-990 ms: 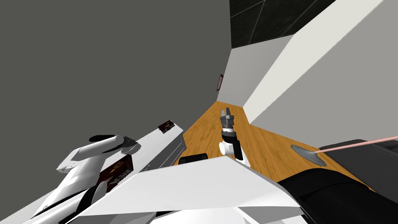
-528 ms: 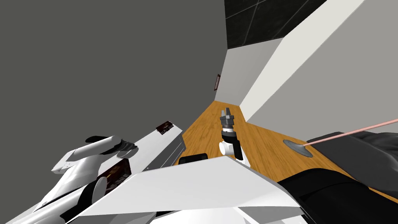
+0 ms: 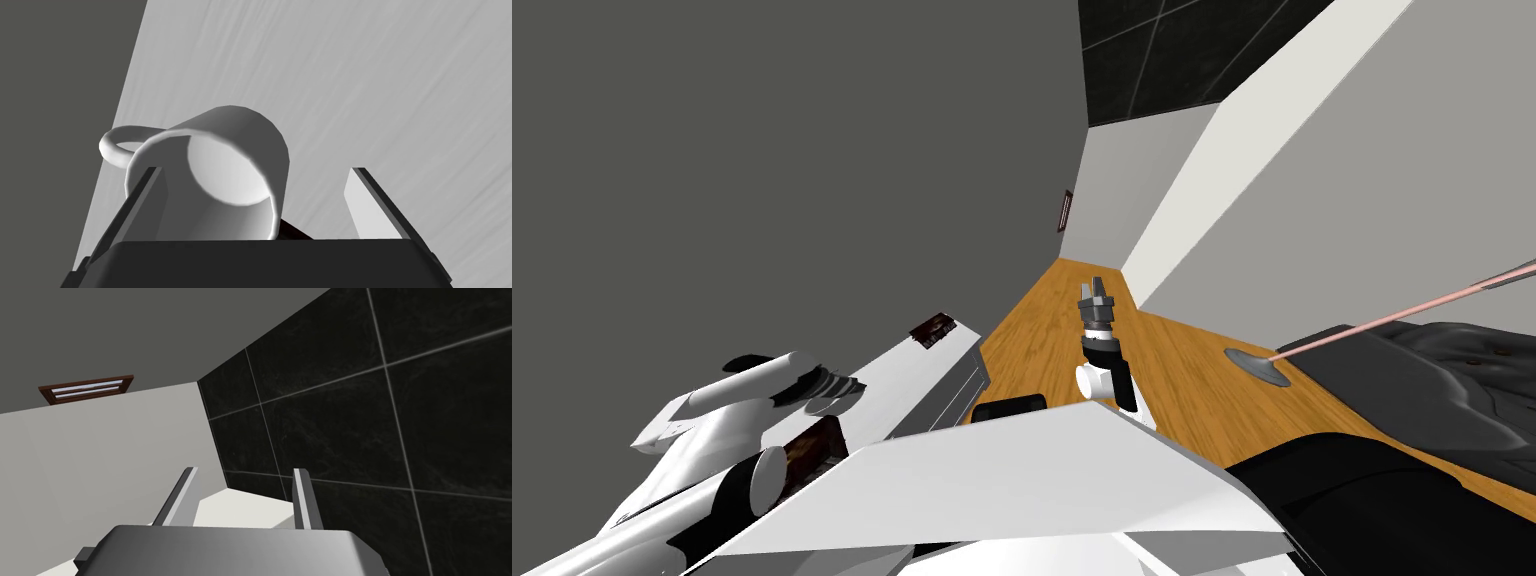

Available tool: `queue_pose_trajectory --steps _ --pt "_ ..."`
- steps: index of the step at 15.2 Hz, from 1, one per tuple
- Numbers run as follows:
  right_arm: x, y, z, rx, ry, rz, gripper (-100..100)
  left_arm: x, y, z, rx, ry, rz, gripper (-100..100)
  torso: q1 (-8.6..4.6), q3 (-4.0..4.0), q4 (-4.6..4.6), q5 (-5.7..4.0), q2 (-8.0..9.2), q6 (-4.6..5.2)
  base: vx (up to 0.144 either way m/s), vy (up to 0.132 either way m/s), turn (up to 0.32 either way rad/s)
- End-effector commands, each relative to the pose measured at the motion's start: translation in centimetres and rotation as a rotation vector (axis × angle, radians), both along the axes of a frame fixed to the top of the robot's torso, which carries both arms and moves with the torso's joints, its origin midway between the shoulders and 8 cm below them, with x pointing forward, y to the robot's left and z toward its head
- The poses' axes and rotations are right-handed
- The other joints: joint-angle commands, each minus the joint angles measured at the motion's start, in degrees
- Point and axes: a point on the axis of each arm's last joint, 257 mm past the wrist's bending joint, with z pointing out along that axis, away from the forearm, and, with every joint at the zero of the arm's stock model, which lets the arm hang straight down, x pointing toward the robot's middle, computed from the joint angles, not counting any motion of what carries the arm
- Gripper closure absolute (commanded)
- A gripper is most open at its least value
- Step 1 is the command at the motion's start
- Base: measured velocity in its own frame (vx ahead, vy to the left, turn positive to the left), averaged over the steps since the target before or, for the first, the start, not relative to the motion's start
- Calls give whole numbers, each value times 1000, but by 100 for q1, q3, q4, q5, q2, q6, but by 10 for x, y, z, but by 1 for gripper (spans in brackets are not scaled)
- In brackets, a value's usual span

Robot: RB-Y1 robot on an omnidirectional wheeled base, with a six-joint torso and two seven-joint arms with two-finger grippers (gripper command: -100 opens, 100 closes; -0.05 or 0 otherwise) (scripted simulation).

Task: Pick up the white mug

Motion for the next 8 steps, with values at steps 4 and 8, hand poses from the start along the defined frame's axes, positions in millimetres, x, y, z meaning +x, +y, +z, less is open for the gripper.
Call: queue_pose_trajectory --steps 4,8 --pt "0 0 0 0 0 0 0 -19 -13 -11 -109 57 67 -100 7 1 1 1 2 1 -20 53 -73" --pt "0 0 0 0 0 0 0 -25 -19 -14 -147 77 91 -100 6 1 0 1 1 -1 -14 46 -52"
